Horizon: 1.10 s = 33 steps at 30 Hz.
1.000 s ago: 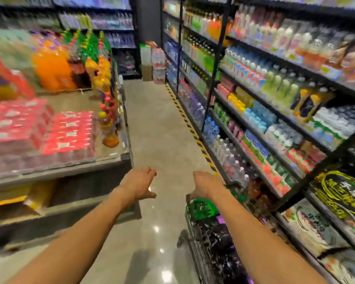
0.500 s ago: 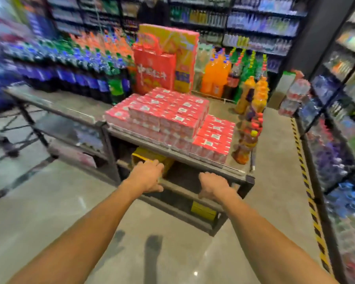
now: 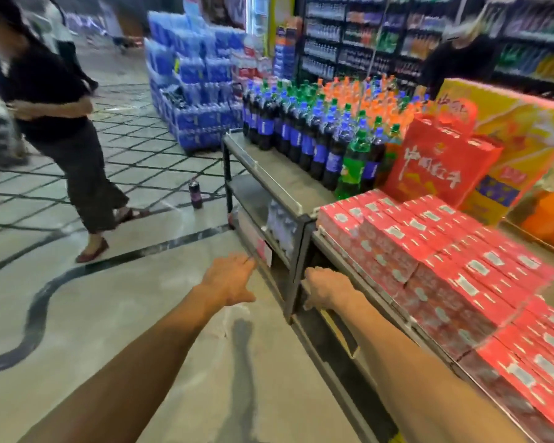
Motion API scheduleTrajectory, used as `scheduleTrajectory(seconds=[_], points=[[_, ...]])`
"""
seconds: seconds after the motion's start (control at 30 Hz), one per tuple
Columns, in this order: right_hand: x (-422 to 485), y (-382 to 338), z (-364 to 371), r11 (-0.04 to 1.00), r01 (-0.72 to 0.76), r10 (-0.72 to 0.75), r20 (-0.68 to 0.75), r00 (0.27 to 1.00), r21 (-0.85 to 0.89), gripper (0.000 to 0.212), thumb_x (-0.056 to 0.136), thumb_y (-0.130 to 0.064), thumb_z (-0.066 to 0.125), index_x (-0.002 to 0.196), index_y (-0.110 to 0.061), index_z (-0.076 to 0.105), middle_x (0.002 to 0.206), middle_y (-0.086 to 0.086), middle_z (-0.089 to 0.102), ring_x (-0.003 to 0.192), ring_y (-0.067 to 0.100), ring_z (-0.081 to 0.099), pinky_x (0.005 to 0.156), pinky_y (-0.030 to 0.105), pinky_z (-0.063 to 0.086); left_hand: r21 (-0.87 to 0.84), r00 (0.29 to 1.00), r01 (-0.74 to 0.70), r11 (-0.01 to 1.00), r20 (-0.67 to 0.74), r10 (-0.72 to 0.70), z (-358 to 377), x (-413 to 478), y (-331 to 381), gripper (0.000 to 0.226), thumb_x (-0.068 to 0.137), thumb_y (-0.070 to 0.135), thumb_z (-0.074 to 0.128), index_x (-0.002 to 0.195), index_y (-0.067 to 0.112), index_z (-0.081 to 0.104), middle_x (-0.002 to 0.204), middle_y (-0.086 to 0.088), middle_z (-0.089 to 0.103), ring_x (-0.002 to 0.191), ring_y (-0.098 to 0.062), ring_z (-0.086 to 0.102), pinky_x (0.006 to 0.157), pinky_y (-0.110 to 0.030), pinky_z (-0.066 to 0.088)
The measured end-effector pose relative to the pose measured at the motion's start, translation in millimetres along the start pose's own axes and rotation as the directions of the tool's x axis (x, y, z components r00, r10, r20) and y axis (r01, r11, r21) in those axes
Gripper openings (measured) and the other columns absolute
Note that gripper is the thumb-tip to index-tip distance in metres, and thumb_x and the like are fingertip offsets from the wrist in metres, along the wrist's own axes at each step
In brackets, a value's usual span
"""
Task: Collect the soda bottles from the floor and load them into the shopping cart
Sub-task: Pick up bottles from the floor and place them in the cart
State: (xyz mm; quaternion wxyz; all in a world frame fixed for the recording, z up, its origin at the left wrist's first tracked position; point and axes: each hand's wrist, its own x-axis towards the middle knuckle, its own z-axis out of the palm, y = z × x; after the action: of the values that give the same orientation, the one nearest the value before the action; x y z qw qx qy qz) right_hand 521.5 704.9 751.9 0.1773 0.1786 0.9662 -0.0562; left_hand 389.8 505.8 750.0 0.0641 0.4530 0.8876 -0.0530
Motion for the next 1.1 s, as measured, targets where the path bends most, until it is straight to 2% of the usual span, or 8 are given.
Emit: scheduleTrajectory(seconds=[0.13,0.37,0.43,0.5,0.6,0.83,1.0,1.1], points=[[70,-16,-25,0.997,0.077,-0.076,0.026,0.997,-0.023,0.065,0.086,-0.034,0.083,0.138,-0.011,0.051,0.137,0.011,0.059,0.124,0.036,0.059,0.099,0.048,0.054,-0.016,0.993,0.114,0.993,-0.005,-0.114,-2,29,-44,0.078,0.083,0.061,0.071,0.146,0.024,0.043,0.145,-0.003,0.048,0.128,-0.026,0.048,0.103,-0.041,0.042],[164,-60,-51,0.975,0.208,-0.204,0.055,0.977,-0.081,0.062,0.088,-0.038,0.081,0.135,-0.008,0.055,0.133,0.012,0.063,0.119,0.033,0.063,0.089,0.04,0.054,-0.015,0.955,0.296,0.955,0.001,-0.296,3,61,-115,0.074,0.084,0.061,0.072,0.144,0.026,0.046,0.146,-0.002,0.051,0.131,-0.025,0.05,0.11,-0.043,0.042],[186,-75,-59,0.965,0.245,-0.239,0.07,0.969,-0.09,0.06,0.09,-0.038,0.08,0.135,-0.009,0.053,0.135,0.012,0.062,0.122,0.032,0.062,0.082,0.038,0.046,-0.016,0.938,0.346,0.938,0.0,-0.346,5,70,-135,0.073,0.082,0.062,0.074,0.142,0.027,0.049,0.143,-0.001,0.053,0.129,-0.024,0.052,0.108,-0.043,0.043],[208,-91,-66,0.958,0.275,-0.269,0.079,0.96,-0.085,0.058,0.091,-0.036,0.079,0.135,-0.01,0.051,0.138,0.012,0.059,0.125,0.032,0.059,0.082,0.038,0.044,-0.017,0.925,0.379,0.925,0.006,-0.379,6,80,-155,0.074,0.082,0.061,0.074,0.143,0.026,0.049,0.143,-0.001,0.054,0.128,-0.025,0.053,0.107,-0.043,0.044],[247,-117,-73,0.95,0.305,-0.299,0.09,0.95,-0.068,0.061,0.09,-0.036,0.08,0.136,-0.009,0.051,0.136,0.012,0.059,0.122,0.034,0.059,0.089,0.041,0.05,-0.015,0.918,0.397,0.917,0.019,-0.397,10,97,-191,0.075,0.084,0.06,0.072,0.145,0.024,0.046,0.144,-0.003,0.052,0.128,-0.025,0.052,0.107,-0.043,0.044],[326,-179,-97,0.941,0.329,-0.319,0.119,0.94,-0.079,0.067,0.091,-0.038,0.079,0.143,-0.009,0.048,0.136,0.012,0.058,0.122,0.033,0.059,0.099,0.045,0.051,-0.019,0.905,0.422,0.906,0.064,-0.42,16,133,-281,0.075,0.087,0.059,0.07,0.146,0.021,0.045,0.148,-0.005,0.05,0.133,-0.028,0.048,0.108,-0.044,0.042],[383,-209,-114,0.946,0.3,-0.287,0.117,0.951,-0.123,0.063,0.089,-0.038,0.081,0.138,-0.011,0.051,0.133,0.011,0.06,0.119,0.032,0.06,0.099,0.046,0.053,-0.034,0.902,0.43,0.902,0.059,-0.428,14,163,-343,0.076,0.086,0.057,0.071,0.147,0.021,0.045,0.15,-0.005,0.047,0.137,-0.027,0.045,0.113,-0.046,0.037],[418,-221,-129,0.95,0.291,-0.277,0.122,0.953,-0.116,0.064,0.089,-0.038,0.081,0.139,-0.011,0.051,0.135,0.011,0.059,0.121,0.032,0.06,0.101,0.047,0.052,-0.039,0.902,0.431,0.902,0.043,-0.429,9,185,-378,0.075,0.087,0.057,0.071,0.145,0.019,0.045,0.142,-0.005,0.052,0.129,-0.028,0.05,0.107,-0.044,0.041]])
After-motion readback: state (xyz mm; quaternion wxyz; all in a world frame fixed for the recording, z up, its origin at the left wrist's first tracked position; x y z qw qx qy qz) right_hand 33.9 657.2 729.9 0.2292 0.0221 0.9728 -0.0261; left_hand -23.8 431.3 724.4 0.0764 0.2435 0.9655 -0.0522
